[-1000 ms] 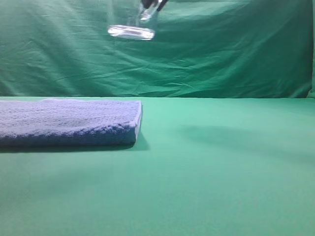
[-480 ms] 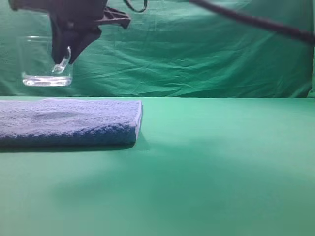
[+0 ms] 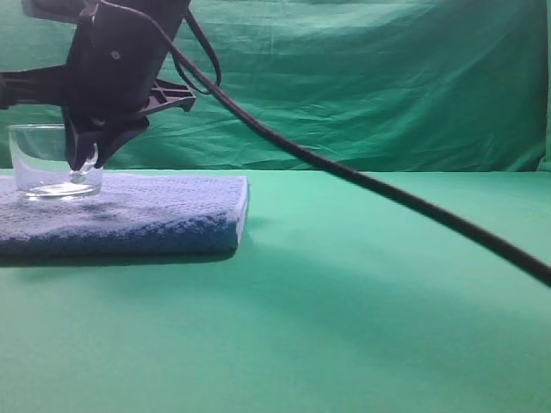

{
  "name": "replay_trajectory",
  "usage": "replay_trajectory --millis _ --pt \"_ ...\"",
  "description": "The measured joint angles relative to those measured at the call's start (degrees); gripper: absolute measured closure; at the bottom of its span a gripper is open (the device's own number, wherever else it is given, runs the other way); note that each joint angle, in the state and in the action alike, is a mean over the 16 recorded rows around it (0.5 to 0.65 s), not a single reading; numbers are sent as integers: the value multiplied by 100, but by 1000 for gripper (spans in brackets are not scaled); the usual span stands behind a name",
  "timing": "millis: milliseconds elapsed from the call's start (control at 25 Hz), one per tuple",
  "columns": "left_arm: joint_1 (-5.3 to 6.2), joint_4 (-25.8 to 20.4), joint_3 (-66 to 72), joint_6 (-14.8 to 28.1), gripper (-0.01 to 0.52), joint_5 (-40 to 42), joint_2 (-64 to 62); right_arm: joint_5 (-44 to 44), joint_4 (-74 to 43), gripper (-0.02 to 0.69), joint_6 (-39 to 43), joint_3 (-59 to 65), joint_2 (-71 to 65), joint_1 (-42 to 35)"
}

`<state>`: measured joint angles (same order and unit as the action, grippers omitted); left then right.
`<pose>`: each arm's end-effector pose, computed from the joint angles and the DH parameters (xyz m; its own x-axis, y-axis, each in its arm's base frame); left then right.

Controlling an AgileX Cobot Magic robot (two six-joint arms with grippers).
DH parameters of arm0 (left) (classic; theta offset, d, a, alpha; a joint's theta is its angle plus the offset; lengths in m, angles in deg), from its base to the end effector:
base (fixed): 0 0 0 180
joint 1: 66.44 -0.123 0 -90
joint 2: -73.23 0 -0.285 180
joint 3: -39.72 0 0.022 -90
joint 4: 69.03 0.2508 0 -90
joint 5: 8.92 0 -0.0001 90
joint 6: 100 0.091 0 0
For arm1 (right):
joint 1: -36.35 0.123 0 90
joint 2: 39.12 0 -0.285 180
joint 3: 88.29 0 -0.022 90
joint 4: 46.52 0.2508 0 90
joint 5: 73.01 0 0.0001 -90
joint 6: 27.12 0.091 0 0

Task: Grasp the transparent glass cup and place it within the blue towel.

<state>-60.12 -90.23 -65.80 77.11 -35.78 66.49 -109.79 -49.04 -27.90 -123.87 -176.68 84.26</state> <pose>0.0456 -0.0200 0.1909 -0.3606 -0.3315 -0.8718 0.1395 0.9050 -0.4019 0.3504 0.3844 0.2163 -0.4676 -0.5905 -0.6578 -0.7539 0.6549 -0.0520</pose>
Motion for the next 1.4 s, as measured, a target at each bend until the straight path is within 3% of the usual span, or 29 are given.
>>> replay_trajectory --millis 80,200,680,1120,1400 --pt "0 0 0 0 514 0 0 -366 -7 258 7 -54 193 -42" --pt "0 0 0 0 514 0 0 -1006 -19 297 46 -122 533 -132" --pt "0 0 0 0 514 78 0 -3111 -77 586 281 -206 2013 -666" --pt "0 0 0 0 514 129 0 -3550 -119 596 322 -117 3085 -872" --pt "0 0 0 0 514 129 0 -3475 -177 596 323 690 4013 -872"
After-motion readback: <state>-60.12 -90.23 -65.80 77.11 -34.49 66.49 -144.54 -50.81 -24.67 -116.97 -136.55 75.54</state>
